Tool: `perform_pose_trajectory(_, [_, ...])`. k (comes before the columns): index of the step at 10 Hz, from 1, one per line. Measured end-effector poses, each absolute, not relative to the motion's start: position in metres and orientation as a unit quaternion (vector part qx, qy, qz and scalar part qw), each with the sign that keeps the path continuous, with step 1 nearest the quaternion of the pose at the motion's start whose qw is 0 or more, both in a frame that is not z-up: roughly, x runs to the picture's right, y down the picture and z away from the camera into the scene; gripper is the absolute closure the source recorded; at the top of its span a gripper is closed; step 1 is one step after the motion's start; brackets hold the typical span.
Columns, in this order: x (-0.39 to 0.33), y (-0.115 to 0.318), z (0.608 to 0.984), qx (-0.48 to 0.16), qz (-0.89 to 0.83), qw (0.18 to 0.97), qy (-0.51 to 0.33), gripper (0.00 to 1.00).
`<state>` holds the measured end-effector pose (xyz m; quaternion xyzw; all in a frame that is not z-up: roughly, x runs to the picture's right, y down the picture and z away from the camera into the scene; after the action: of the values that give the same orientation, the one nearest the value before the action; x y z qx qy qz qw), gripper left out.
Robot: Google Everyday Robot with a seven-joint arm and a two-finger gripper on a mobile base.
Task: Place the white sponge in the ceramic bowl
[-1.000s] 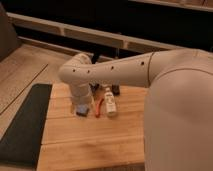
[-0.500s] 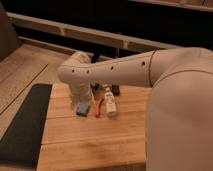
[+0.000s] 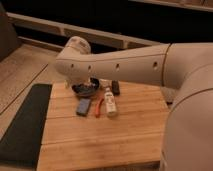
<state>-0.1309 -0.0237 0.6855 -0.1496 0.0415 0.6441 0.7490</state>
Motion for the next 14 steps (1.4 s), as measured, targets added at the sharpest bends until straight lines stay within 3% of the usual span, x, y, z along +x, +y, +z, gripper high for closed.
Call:
perform_pose_trajectory(3, [-0.13,-0.022,0.69,-0.153,0.648,0.745,0.046,0.35])
perform_pose_trajectory(8, [-0.122,-0.008,0.751,-0.218,0.74,0.632,0.072,0.35])
perform_pose_trajectory(11, [-0.118,0.05,0.786,-0.26,0.689,0.658,0.156,0.35])
perform_pose_trajectory(14, [-0.114,0.062,0.79,-0.266,0.674,0.666,0.176,0.35])
